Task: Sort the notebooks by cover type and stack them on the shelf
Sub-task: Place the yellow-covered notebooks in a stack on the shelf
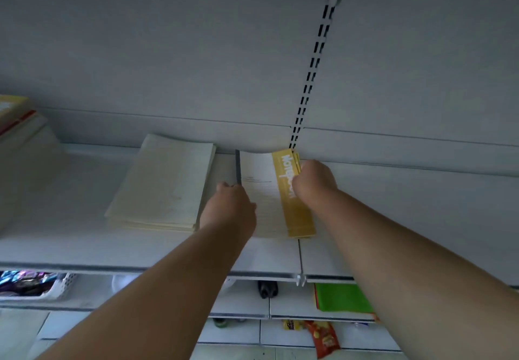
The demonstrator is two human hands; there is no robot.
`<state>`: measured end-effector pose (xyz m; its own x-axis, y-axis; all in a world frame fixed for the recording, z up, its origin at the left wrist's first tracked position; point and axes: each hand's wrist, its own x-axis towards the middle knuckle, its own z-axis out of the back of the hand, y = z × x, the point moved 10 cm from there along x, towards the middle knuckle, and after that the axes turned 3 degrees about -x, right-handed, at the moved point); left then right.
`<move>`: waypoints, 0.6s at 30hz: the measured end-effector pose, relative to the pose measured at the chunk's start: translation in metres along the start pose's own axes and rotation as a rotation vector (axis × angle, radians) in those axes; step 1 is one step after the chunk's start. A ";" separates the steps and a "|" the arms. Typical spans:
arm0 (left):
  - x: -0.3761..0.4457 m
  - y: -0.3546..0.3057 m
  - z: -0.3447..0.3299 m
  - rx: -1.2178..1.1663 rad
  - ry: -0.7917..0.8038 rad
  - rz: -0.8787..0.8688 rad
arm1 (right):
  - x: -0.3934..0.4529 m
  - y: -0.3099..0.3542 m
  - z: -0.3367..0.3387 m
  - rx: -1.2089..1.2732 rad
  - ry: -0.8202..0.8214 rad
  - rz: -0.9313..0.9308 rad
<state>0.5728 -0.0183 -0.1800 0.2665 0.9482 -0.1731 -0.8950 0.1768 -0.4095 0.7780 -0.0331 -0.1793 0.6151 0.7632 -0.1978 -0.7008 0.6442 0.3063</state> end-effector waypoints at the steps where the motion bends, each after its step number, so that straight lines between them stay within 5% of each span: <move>1: 0.001 0.000 -0.001 0.011 -0.005 0.001 | -0.001 0.001 -0.001 -0.005 0.004 0.002; 6: -0.002 -0.007 0.006 0.139 -0.067 -0.040 | -0.008 0.007 0.010 -0.072 -0.091 0.039; 10: -0.025 -0.004 0.029 0.038 -0.142 -0.123 | -0.043 0.046 0.027 0.002 -0.186 0.253; 18: -0.083 0.115 0.117 -0.128 -0.253 -0.077 | -0.166 0.191 0.045 0.260 -0.321 0.691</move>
<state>0.4063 -0.0462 -0.1080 0.2198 0.9718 0.0855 -0.8189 0.2314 -0.5252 0.5584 -0.0393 -0.0462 0.1748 0.9081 0.3805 -0.8786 -0.0306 0.4766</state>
